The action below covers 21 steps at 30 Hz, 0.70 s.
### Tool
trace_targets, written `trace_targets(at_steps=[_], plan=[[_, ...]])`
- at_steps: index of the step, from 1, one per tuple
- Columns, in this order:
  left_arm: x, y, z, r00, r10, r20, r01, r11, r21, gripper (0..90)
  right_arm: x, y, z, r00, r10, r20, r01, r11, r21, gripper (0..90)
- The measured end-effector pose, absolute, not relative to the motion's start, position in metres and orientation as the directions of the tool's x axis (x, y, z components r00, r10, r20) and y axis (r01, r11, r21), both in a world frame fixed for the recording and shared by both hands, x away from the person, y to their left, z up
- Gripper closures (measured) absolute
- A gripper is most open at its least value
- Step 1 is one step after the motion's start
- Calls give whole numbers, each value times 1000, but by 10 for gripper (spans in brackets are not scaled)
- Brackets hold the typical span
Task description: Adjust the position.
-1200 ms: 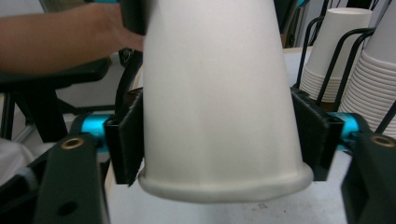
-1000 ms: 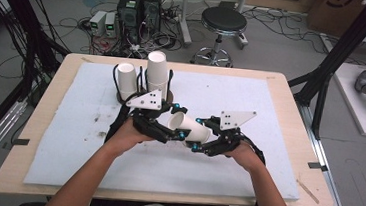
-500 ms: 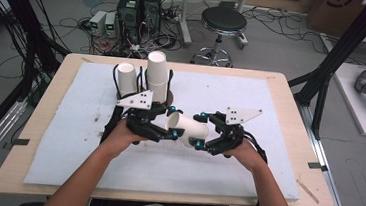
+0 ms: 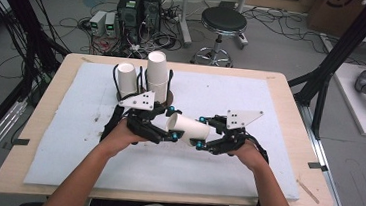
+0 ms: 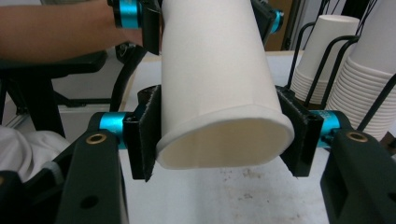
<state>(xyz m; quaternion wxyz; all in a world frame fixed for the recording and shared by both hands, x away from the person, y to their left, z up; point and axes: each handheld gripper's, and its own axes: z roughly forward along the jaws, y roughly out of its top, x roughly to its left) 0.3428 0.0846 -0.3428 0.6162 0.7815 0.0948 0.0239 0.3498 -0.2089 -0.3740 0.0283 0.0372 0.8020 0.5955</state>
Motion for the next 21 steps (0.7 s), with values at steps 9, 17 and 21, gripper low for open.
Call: trace_targets(at_steps=[9,17,21], plan=[[344,87,-347,986,149,-70,107,-259,960,346,353,-212,-377,-997,75,13,38,340,940,421],[344,91,-348,986,143,-88,117,-202,972,364,354,-216,-372,-986,123,112,136,214,967,205],[344,94,-348,985,134,-104,124,-152,981,364,354,-218,-372,-982,138,126,151,193,969,202]])
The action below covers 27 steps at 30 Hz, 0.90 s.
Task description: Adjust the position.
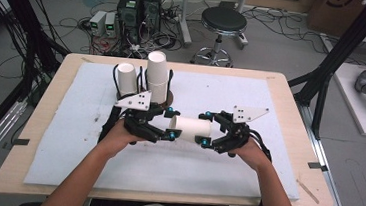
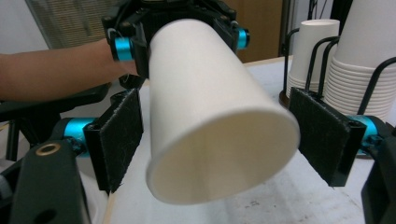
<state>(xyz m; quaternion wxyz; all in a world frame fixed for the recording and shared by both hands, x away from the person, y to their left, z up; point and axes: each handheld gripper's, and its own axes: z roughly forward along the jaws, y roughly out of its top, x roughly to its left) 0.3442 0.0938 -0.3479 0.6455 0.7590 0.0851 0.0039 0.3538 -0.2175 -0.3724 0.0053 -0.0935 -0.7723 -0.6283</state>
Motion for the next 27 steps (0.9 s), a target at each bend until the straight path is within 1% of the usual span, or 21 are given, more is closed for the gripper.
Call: trace_targets(at_steps=[3,5,8,12,15,19,21,26,27], plan=[[344,94,-348,986,128,-102,121,-153,981,364,354,-215,-374,-983,139,118,143,192,971,196],[344,93,-349,986,129,-102,122,-161,979,365,353,-214,-375,-989,113,100,121,205,971,256],[344,94,-350,986,126,-106,127,-173,977,366,353,-216,-373,-991,106,76,97,207,973,310],[345,93,-355,984,116,-134,154,-190,970,364,354,-219,-372,-993,88,79,96,216,972,366],[345,93,-358,982,126,-139,163,-198,967,358,354,-220,-372,-994,74,81,96,221,971,404],[345,92,-358,981,145,-126,155,-212,965,339,353,-220,-372,-994,71,82,97,228,969,426],[345,92,-358,979,159,-129,163,-221,962,277,354,-220,-372,-995,65,82,95,230,969,441],[345,91,-359,981,150,-125,158,-234,959,273,354,-220,-371,-995,62,77,90,259,962,441],[345,91,-359,983,134,-125,155,-236,959,297,354,-219,-372,-995,60,83,96,262,960,438]])
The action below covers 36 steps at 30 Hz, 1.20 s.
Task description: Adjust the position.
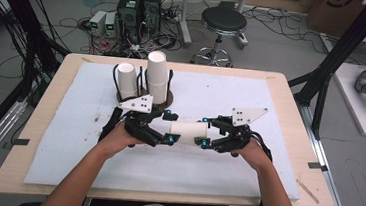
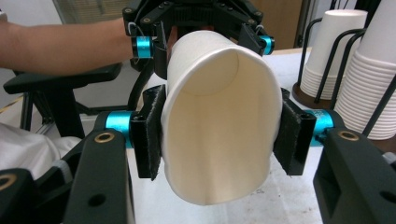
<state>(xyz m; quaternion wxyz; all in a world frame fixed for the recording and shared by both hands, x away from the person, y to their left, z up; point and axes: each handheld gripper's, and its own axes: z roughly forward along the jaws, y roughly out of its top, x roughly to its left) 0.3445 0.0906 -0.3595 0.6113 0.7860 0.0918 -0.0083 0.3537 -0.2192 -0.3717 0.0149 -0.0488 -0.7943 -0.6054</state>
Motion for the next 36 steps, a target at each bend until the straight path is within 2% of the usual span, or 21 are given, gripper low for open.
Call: trace_targets(at_steps=[1,3,8,12,16,18,27,36], plan=[[344,90,-360,985,130,-115,144,-242,959,353,354,-219,-372,-994,63,85,99,267,959,433],[344,90,-361,985,122,-123,150,-247,957,356,354,-219,-372,-993,61,97,109,263,959,403],[345,91,-366,983,125,-136,159,-201,967,360,355,-220,-372,-981,102,164,181,199,963,198],[346,95,-367,983,123,-134,154,-166,974,361,355,-220,-372,-975,117,188,206,175,963,184],[345,95,-367,985,106,-136,151,-149,977,361,354,-216,-373,-981,98,169,186,200,962,190],[344,95,-367,987,98,-130,145,-157,977,363,354,-214,-374,-984,92,150,167,218,961,259],[343,90,-372,984,121,-128,153,-219,964,357,354,-219,-370,-993,68,95,110,250,962,413],[343,86,-374,982,143,-124,157,-248,956,312,354,-215,-366,-993,69,95,112,305,946,442]])
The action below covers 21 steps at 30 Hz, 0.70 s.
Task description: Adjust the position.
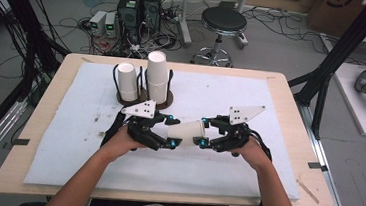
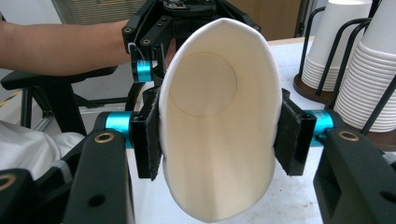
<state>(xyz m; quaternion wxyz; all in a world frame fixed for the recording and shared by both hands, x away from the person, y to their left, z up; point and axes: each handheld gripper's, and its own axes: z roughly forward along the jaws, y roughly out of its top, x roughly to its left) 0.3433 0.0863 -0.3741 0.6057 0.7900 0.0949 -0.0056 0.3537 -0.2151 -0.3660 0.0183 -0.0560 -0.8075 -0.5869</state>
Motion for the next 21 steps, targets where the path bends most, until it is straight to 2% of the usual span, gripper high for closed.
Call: trace_targets(at_steps=[6,12,18,20,21], plan=[[343,86,-376,985,119,-122,150,-267,952,360,353,-214,-366,-992,64,110,124,312,942,424],[342,88,-374,987,103,-127,147,-218,965,363,353,-214,-365,-983,129,128,156,241,958,195],[343,91,-372,987,90,-132,146,-185,972,364,353,-214,-366,-983,119,140,164,222,961,197],[343,90,-373,987,91,-133,149,-197,969,367,352,-213,-366,-988,90,124,142,227,964,295],[343,90,-374,986,90,-142,157,-195,968,367,352,-213,-365,-990,91,110,128,225,966,305]])
